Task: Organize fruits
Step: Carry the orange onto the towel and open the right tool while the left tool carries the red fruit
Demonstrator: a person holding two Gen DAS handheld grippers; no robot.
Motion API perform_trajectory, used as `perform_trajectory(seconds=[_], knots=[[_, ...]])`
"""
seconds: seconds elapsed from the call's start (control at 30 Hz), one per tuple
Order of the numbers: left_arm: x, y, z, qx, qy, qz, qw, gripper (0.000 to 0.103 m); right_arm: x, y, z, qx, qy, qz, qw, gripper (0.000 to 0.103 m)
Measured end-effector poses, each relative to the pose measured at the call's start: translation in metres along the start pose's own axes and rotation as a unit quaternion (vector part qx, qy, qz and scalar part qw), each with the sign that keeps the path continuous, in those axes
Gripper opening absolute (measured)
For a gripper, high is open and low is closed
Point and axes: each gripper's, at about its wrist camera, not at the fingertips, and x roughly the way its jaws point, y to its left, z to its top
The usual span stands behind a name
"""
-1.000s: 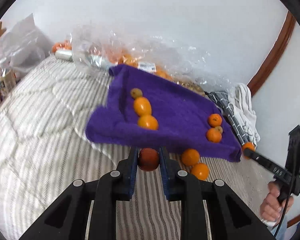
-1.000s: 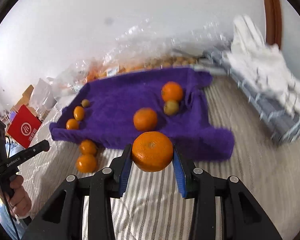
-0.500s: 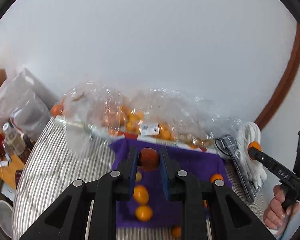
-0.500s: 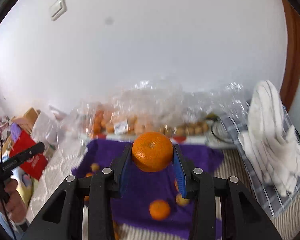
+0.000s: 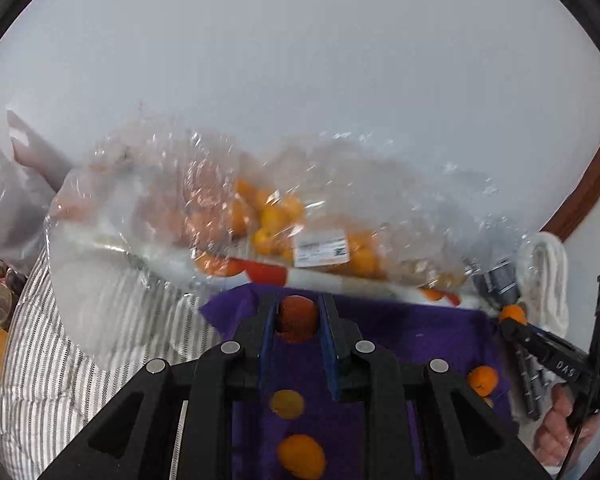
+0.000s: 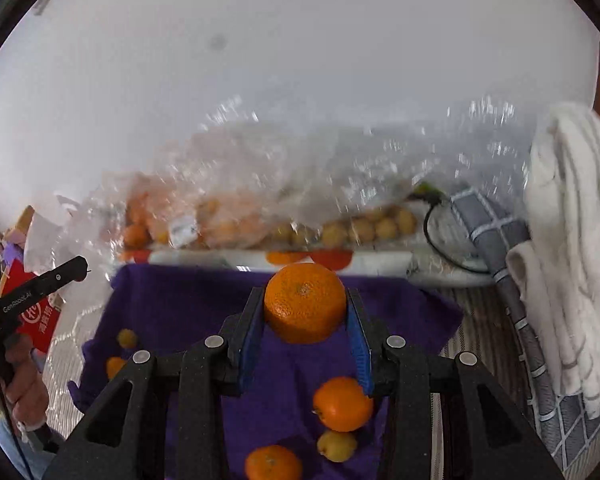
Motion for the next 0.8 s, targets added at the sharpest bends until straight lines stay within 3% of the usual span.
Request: perform_trajectory(seconds=[0.07, 0.33, 0.8], knots=[[0.007, 0.003, 0.001, 0.004, 0.01, 0.017, 0.9998, 0.021, 0.006, -0.003, -0.001, -0.008, 0.006, -0.012, 1.0, 0.039], [0.03, 0.002, -0.004, 0.015, 0.046, 0.028, 0.9984, 0.021, 0.038, -0.022, -0.009, -0.015, 0.049, -0.048, 0.998, 0.039], [0.067, -0.012, -0.025, 0.046, 0.115, 0.056, 0.9907, 0.021, 0.064, -0.022, -0.018, -0.03, 0.102, -0.051, 0.993, 0.039]])
